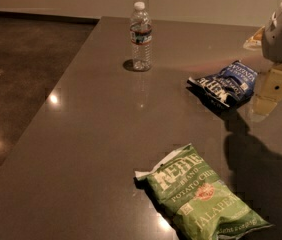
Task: Move blue chip bag near green jalapeno chip bag
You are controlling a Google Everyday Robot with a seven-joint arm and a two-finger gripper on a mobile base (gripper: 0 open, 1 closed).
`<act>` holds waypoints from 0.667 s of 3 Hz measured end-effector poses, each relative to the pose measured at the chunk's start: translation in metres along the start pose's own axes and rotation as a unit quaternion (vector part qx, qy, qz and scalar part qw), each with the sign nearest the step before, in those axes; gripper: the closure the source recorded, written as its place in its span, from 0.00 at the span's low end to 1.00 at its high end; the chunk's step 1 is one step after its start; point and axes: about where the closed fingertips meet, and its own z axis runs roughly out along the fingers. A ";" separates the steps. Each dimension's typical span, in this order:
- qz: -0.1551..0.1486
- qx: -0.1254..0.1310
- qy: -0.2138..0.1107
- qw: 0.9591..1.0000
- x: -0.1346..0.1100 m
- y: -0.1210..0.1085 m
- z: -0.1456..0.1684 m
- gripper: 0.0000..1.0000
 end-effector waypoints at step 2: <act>-0.046 -0.016 0.011 0.999 0.011 -0.046 0.046 0.00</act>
Offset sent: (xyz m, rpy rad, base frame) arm 0.0847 -0.0237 -0.0654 -0.0623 0.0850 0.1492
